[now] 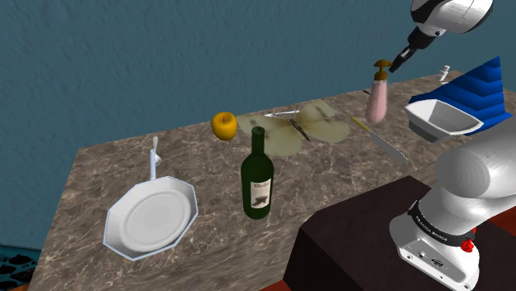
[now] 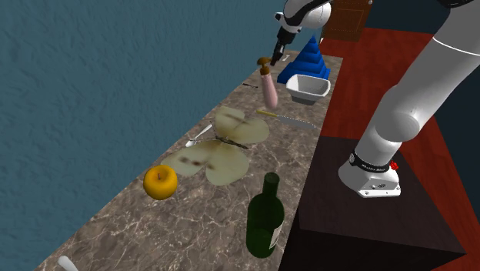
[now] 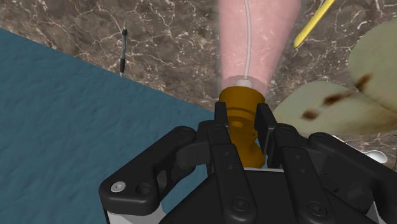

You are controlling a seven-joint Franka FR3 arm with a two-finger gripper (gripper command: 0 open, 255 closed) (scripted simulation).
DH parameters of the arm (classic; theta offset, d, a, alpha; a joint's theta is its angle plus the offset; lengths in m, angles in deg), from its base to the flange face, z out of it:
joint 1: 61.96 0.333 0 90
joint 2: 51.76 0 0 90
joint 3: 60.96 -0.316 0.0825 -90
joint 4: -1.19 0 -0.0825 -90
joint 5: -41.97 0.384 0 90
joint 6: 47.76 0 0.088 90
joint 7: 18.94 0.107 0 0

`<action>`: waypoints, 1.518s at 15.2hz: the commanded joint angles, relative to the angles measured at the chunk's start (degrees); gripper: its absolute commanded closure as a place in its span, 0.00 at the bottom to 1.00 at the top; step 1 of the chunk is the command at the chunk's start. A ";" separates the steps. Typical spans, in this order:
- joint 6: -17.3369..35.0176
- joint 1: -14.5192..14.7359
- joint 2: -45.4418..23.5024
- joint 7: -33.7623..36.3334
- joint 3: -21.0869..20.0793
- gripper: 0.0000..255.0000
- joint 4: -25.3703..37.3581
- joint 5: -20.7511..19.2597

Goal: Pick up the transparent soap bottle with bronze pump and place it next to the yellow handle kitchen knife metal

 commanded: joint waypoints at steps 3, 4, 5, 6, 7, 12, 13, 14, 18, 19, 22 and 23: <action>2.73 0.27 -1.11 -1.06 0.17 1.00 -1.70 1.19; 2.73 0.27 -1.10 -1.06 0.17 1.00 -1.70 1.18; 2.73 0.27 -1.11 -1.06 0.17 1.00 -1.70 1.18; 2.73 0.26 -1.11 -1.07 0.16 1.00 -1.69 1.19; 2.73 0.26 -1.11 -1.07 0.16 1.00 -1.69 1.19; 2.93 0.27 -1.03 -1.08 0.13 0.00 -1.96 1.20; 3.06 0.28 -1.04 -1.12 0.14 0.00 -2.09 1.23; 2.98 0.26 -1.03 -1.12 0.15 0.00 -2.03 1.22; -0.67 -0.39 2.07 0.53 -0.09 0.00 -1.17 -1.12; -2.42 -0.71 3.56 1.20 -0.24 0.00 -0.77 -2.09; -3.83 -1.00 4.67 1.67 -0.41 0.00 -0.40 -2.76; -3.82 -1.01 4.67 1.67 -0.42 0.00 -0.40 -2.77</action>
